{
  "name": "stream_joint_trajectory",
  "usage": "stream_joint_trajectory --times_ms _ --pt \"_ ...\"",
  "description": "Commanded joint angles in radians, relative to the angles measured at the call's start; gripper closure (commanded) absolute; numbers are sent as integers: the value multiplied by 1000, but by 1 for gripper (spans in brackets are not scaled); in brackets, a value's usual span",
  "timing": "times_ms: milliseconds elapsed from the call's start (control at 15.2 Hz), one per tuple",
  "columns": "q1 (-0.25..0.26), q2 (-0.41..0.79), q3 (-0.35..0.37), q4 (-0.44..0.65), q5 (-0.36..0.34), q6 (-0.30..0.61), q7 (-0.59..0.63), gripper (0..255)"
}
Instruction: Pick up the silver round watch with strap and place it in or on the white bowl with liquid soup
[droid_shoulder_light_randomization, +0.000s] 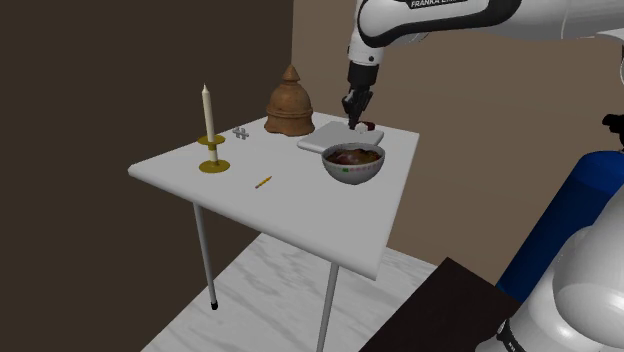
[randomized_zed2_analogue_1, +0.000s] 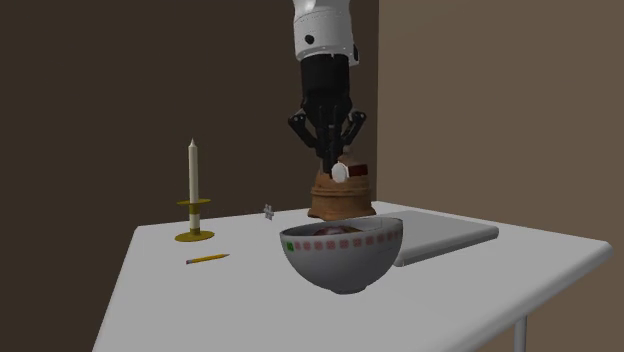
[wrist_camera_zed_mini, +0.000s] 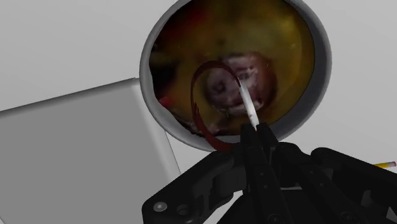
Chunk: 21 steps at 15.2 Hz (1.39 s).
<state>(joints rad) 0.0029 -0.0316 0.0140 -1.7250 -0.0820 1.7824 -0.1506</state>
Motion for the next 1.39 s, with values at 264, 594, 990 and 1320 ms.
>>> stream_joint_trajectory --times_ms 264,594,990,1320 --pt "-1 -5 -1 -85 -1 81 5 255" --pt "-1 -3 -1 -150 -3 148 10 255" --pt "-1 -1 -1 -170 -4 169 12 255" --pt "-1 -1 -1 -170 -4 169 12 0"
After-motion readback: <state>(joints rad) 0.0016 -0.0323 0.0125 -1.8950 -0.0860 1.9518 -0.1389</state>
